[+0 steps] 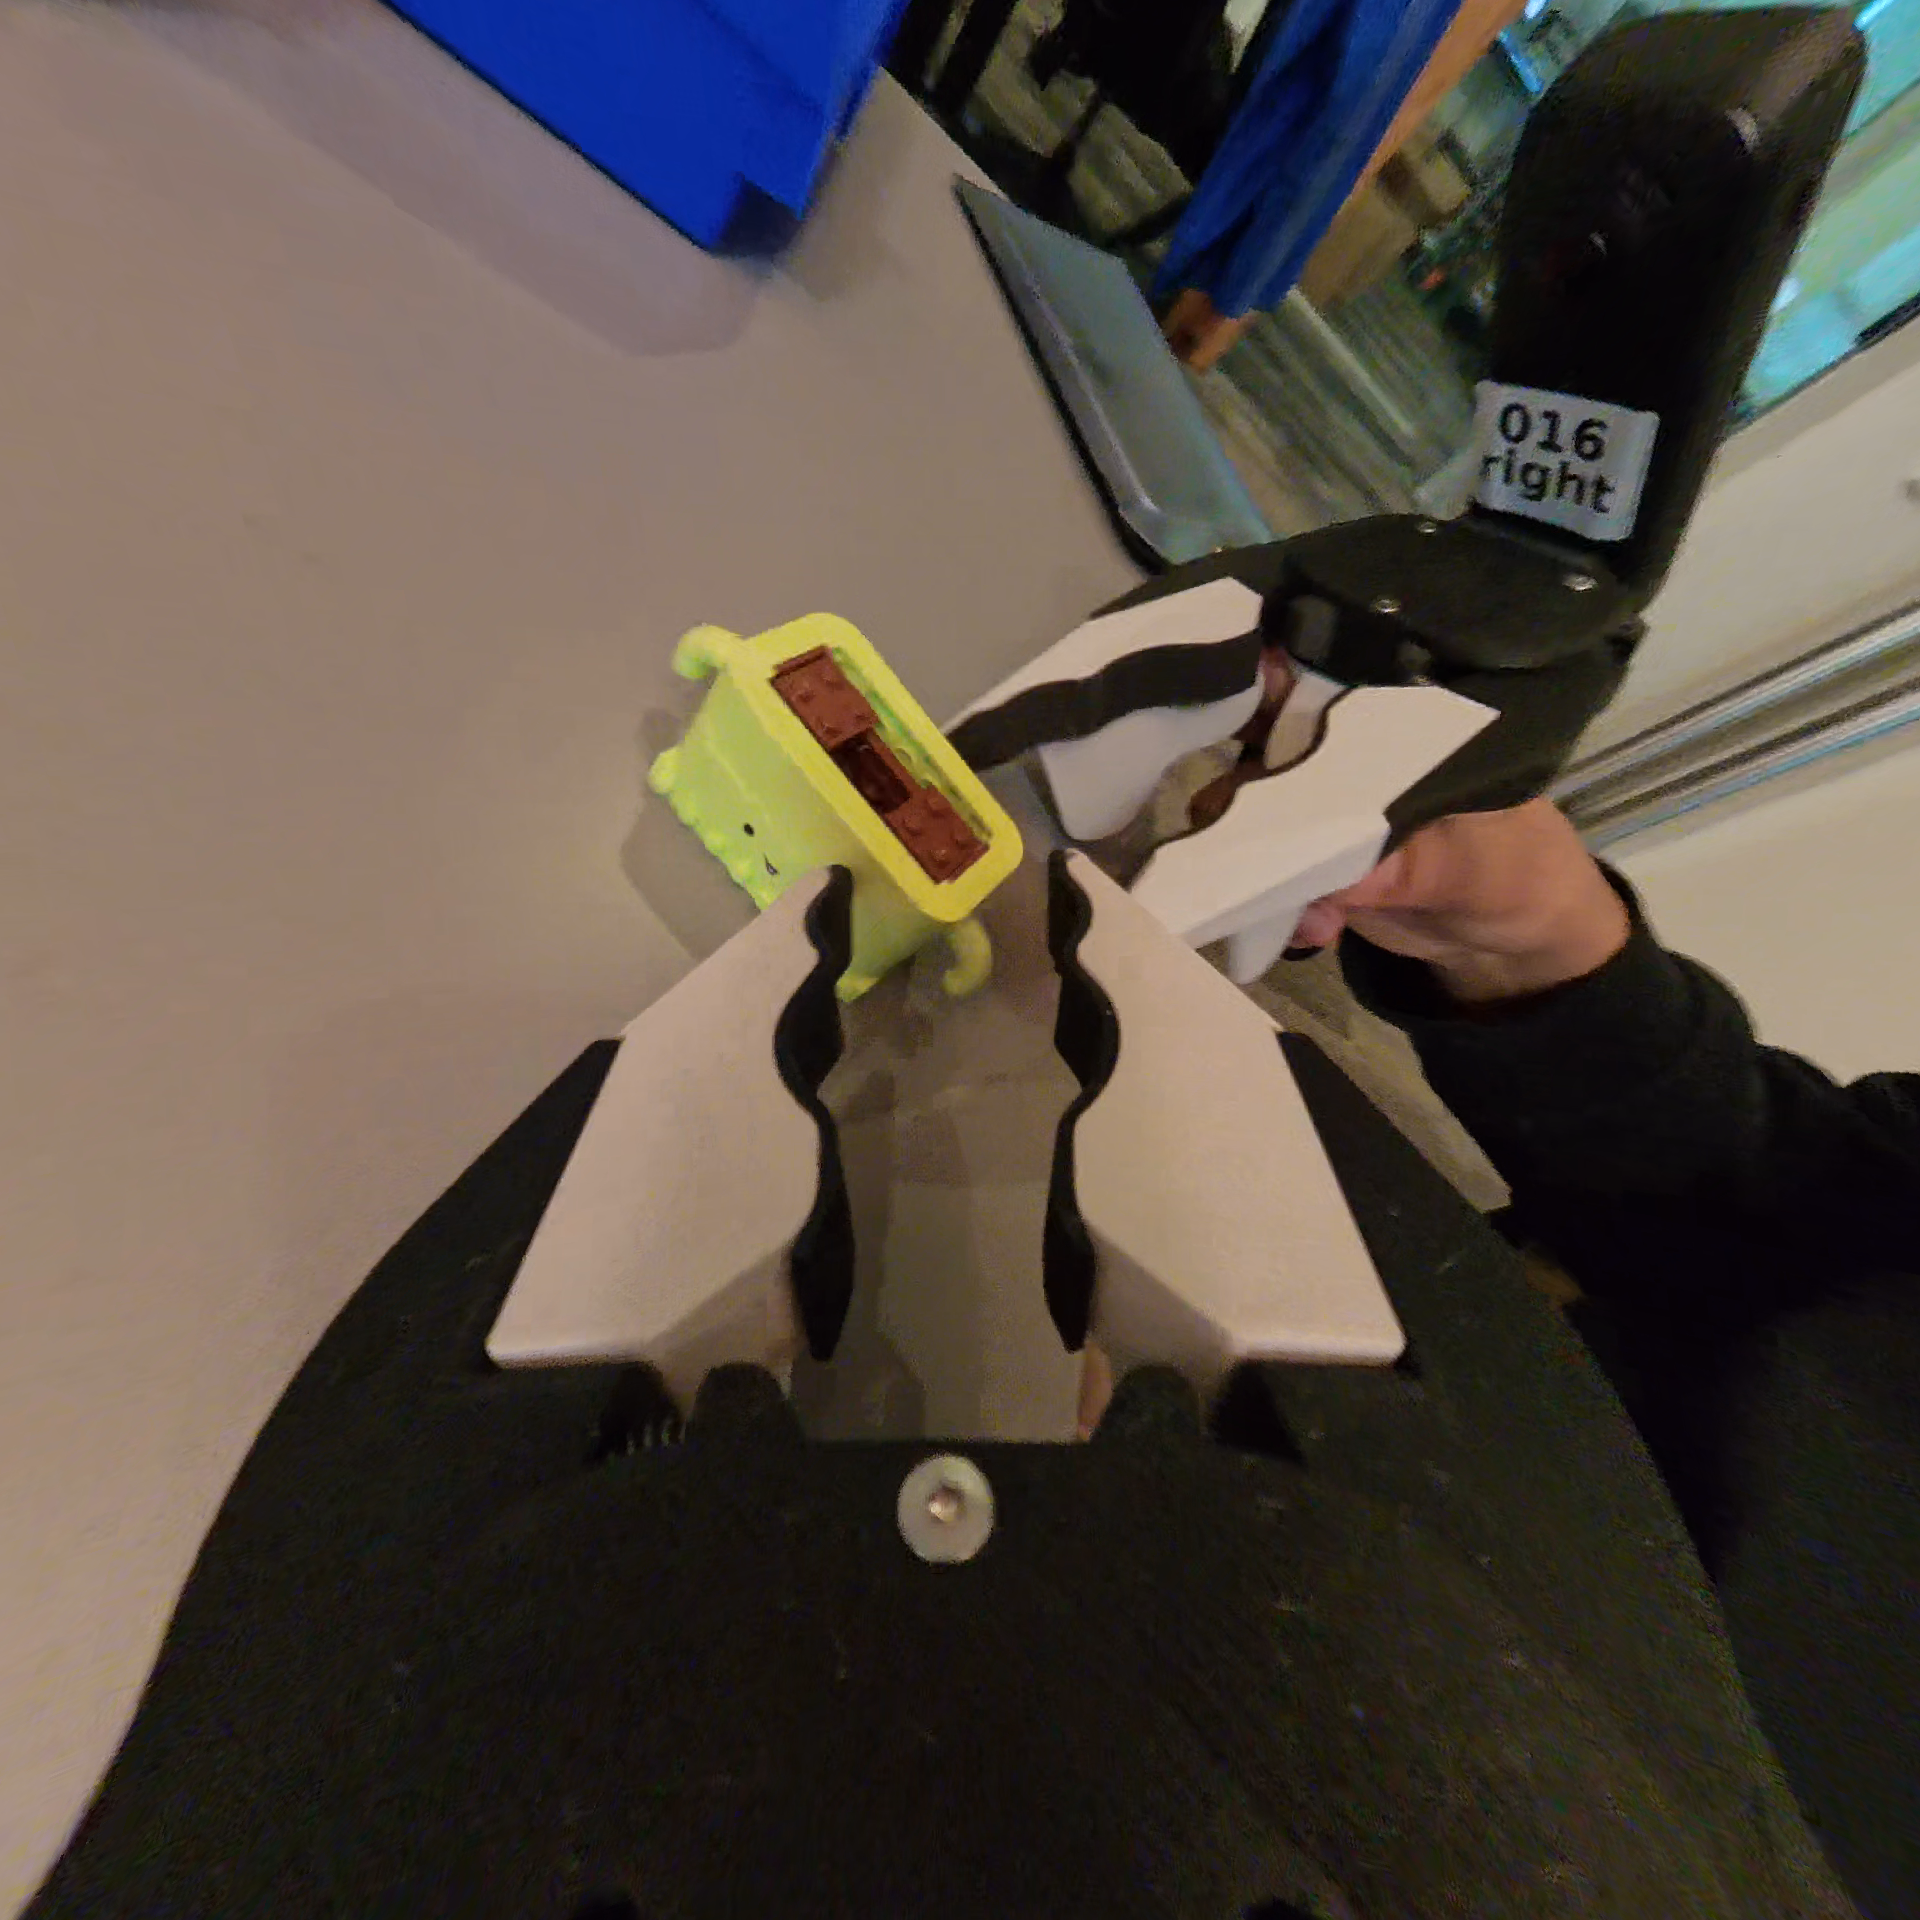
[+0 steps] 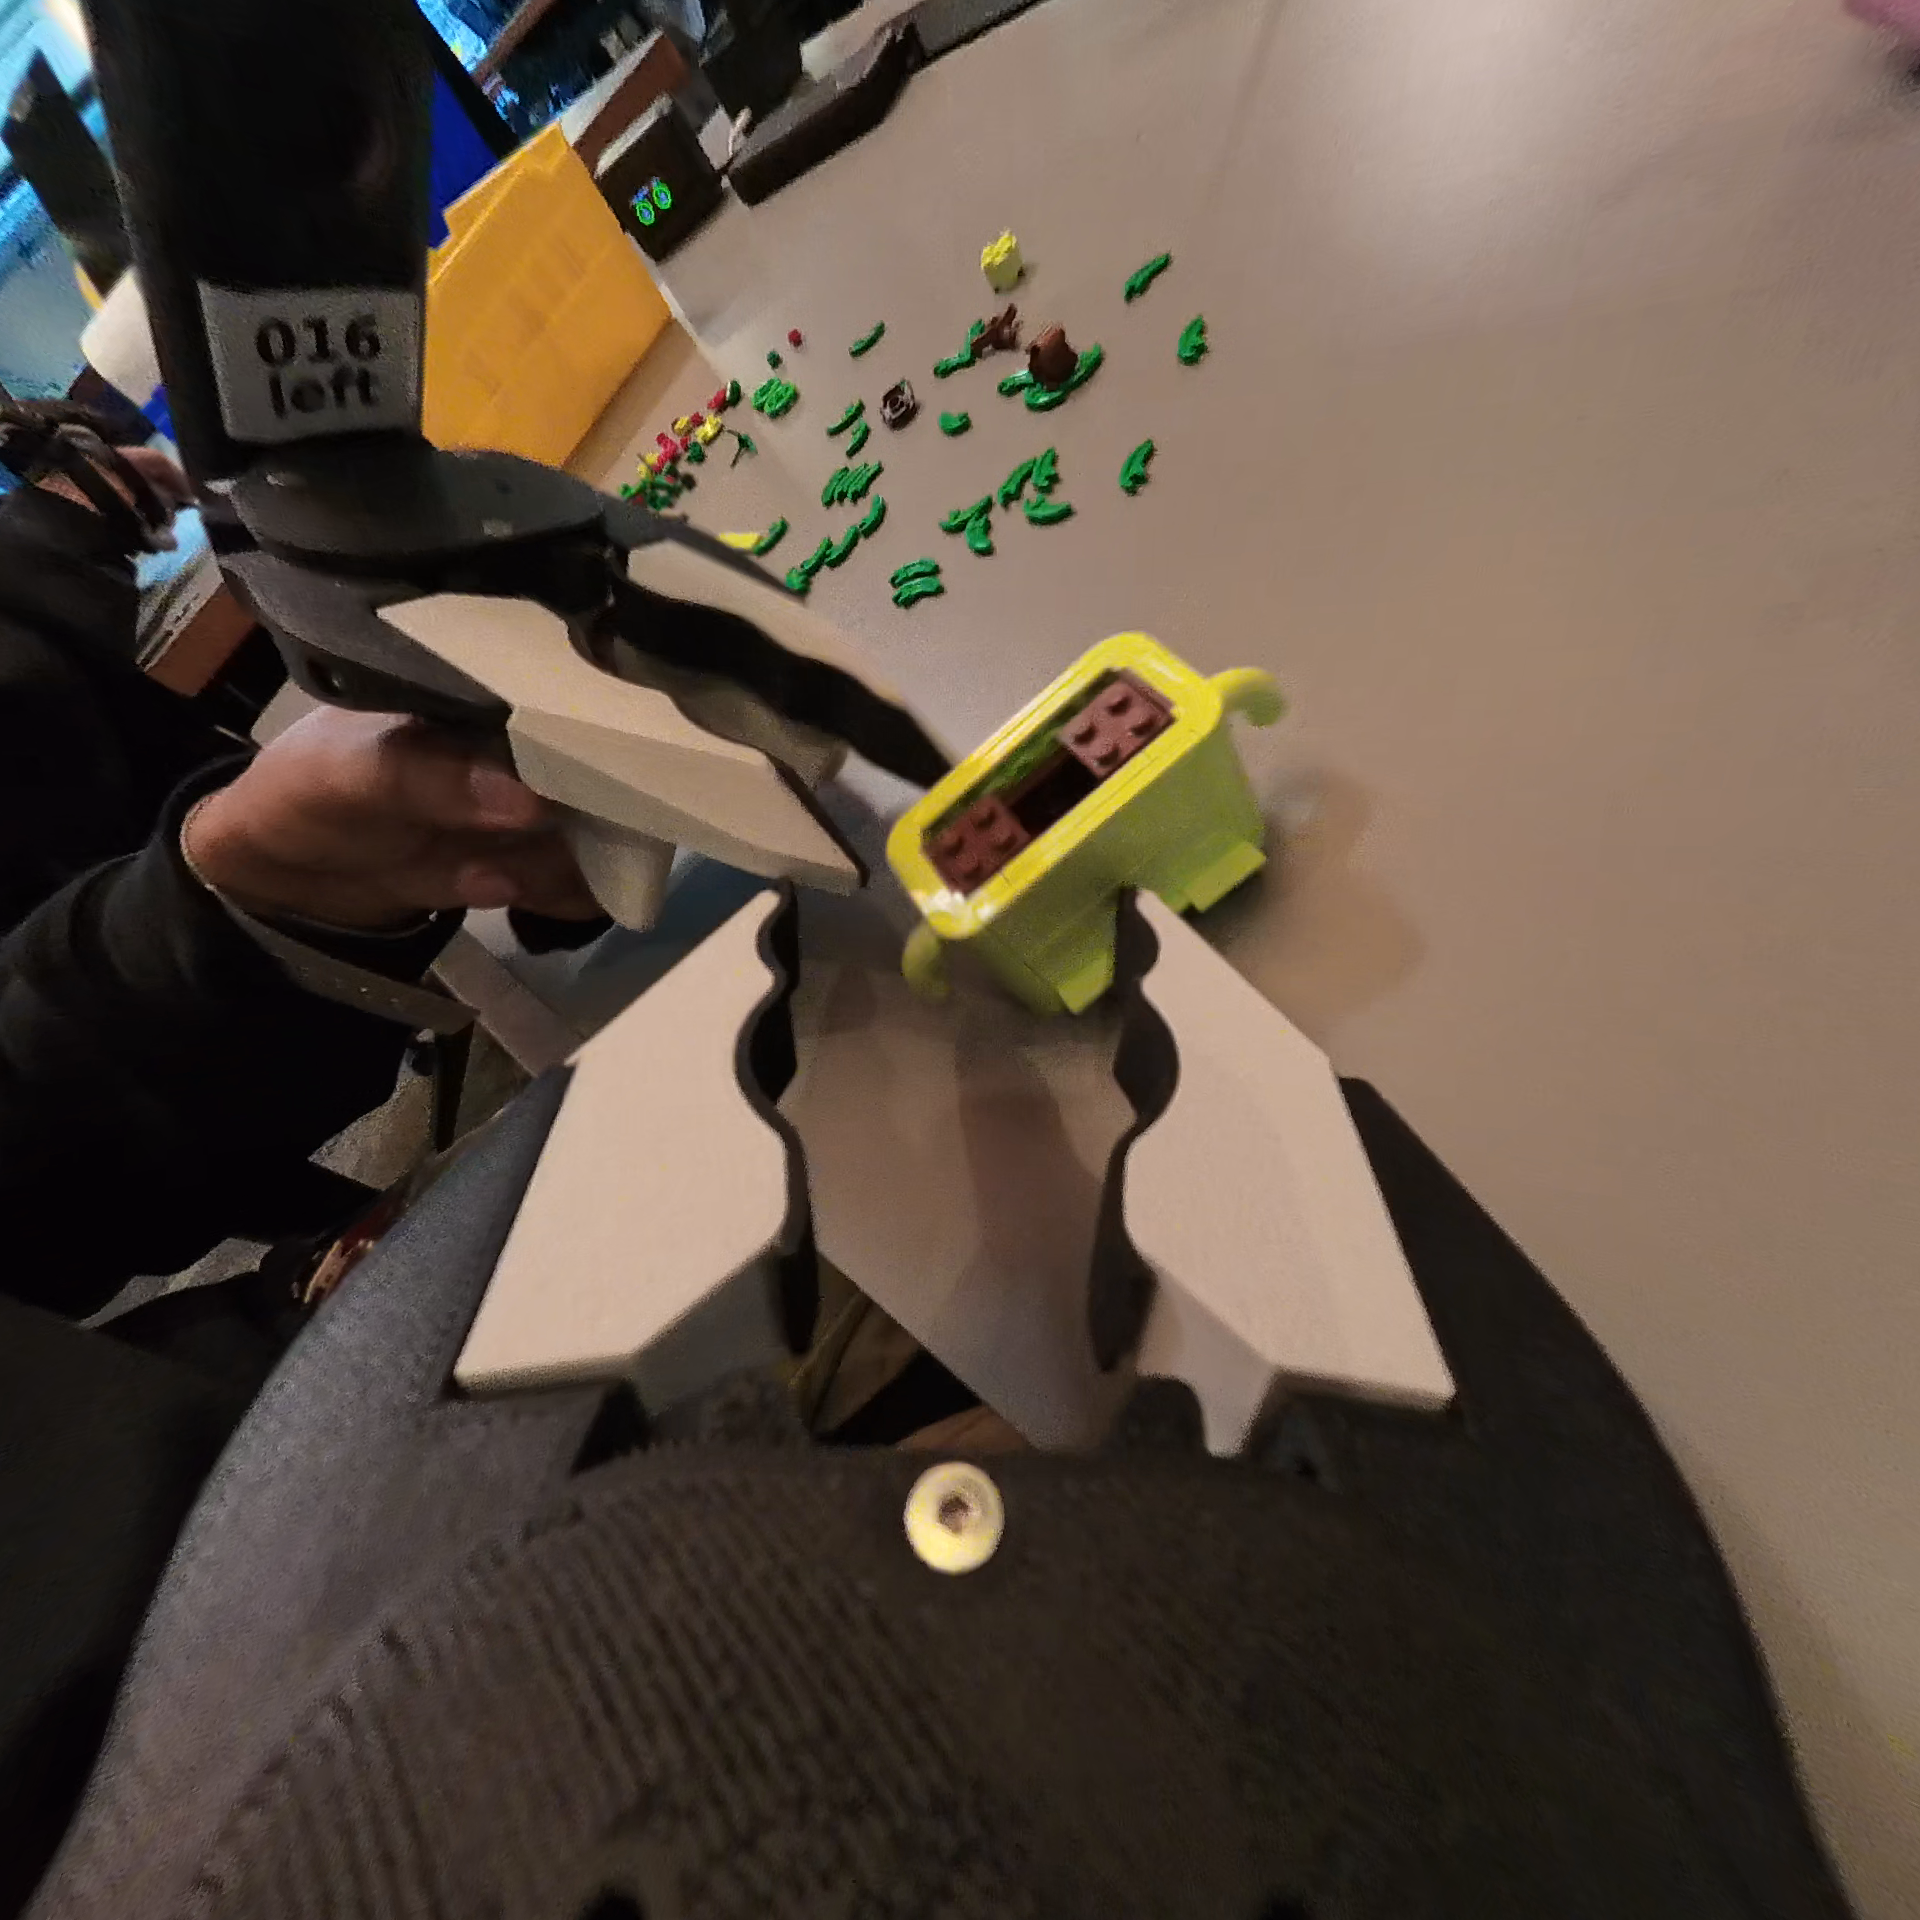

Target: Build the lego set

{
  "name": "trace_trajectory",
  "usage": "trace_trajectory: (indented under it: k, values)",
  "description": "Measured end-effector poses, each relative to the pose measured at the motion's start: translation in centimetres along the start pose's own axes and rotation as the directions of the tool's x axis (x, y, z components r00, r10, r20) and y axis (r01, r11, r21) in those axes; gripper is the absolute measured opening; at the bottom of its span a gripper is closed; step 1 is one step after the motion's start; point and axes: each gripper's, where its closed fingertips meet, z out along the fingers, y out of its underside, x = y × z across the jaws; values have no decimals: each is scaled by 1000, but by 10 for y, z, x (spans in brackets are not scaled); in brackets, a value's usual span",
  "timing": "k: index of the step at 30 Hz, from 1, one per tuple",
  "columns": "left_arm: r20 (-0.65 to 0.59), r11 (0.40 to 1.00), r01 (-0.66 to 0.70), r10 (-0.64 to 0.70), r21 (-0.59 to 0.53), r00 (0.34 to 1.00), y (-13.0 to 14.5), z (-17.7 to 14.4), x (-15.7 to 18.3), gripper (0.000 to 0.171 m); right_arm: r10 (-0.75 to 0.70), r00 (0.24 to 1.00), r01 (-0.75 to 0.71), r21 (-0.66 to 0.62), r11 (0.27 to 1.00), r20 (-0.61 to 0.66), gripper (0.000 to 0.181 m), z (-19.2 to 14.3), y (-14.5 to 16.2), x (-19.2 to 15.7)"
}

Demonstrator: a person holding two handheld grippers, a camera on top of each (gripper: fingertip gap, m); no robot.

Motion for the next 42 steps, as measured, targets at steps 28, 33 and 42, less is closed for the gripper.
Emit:
trace_trajectory:
  k: [28,33,42]
  values:
    - [414,919,-390,336,51,846,-17,-82,-41,41,-335,900,280,-219,935,-278,39,-24,1,66]
    - [452,929,-370,332,-5,828,4,-107,-58,37,-377,859,310,-235,921,-346,37,-43,-18,72]
    - [483,936,-296,353,-192,802,49,-95,-77,36,-424,887,446,102,889,-185,33,-38,-86,-15]
